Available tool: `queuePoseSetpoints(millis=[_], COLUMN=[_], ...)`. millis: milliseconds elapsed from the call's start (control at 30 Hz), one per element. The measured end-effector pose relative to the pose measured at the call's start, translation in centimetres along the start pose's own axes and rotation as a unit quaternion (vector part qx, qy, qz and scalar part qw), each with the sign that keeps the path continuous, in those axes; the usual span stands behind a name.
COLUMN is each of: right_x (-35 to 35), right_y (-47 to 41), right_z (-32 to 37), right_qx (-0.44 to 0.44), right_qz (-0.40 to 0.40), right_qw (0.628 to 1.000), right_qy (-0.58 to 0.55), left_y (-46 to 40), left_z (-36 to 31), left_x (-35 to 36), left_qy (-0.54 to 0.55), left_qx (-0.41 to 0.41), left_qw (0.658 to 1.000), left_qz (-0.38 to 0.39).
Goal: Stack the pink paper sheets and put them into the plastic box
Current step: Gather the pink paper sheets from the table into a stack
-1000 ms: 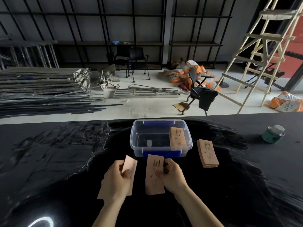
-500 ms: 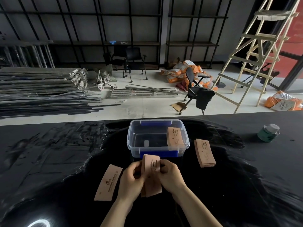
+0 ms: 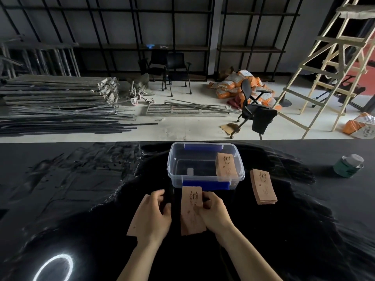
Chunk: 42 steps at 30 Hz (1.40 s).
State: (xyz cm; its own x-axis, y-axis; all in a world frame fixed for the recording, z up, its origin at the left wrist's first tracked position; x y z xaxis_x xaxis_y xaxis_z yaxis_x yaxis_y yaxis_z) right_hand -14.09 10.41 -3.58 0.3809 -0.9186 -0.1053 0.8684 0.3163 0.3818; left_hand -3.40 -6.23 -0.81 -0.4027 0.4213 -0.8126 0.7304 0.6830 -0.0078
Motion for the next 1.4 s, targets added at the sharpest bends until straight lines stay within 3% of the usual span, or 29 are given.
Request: queuePoseSetpoints(millis=[167,367,500,633,800,1000,1133,1233,1400], right_x=[0.9,2.3,2.7,2.9,3.0,2.9,2.6,2.3,1.4], right_y=[0.0,0.0,-0.2,-0.1,0.2,-0.2,-0.3,-0.3,-0.1], right_z=[-0.2,0.0,0.0,0.2,0.4,0.4,0.2,-0.1,-0.2], right_qx=[0.022,0.022,0.040,0.027,0.006,-0.013,-0.017,-0.011,-0.006], right_qz=[0.016,0.026,0.041,0.045,0.048,0.026,0.020,0.015,0.004], right_qw=[1.000,0.999,0.998,0.999,0.999,1.000,1.000,1.000,1.000], right_qy=[-0.012,0.008,0.003,0.005,0.002,0.001,-0.008,-0.011,-0.021], left_y=[-0.4,0.2,-0.1,-0.7,-1.0,-0.6,-0.2,0.0,-0.3], left_z=[2.5,3.2,3.9,4.3,3.3,1.9,0.8,-0.1,-0.8], left_x=[-2.4,-3.0,-3.6,-3.4,-1.5,0.5,0.7,0.8,1.8], left_qy=[-0.219,-0.293,-0.201,-0.037,0.134,0.244,0.274,0.230,0.172], left_qx=[-0.048,-0.044,-0.085,-0.125,-0.147,-0.146,-0.130,-0.091,-0.095], left_qw=[0.974,0.955,0.976,0.991,0.979,0.951,0.945,0.961,0.970], left_qz=[-0.023,-0.011,0.001,0.010,0.048,0.122,0.123,0.124,0.145])
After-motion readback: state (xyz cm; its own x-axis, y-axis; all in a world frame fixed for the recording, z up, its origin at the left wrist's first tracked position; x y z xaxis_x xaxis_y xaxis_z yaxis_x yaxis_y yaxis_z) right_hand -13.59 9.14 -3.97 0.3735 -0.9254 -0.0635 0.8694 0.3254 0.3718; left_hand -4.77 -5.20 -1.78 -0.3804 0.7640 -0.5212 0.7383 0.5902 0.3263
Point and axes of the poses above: each hand's wrist, its own y-axis away from the middle knuckle, its own x-axis out of the palm, z = x × y, the point moved 5 cm from there along -y, towards the middle knuckle, and after that the axes turned 13 degrees about -y, right-handed, at the moved point
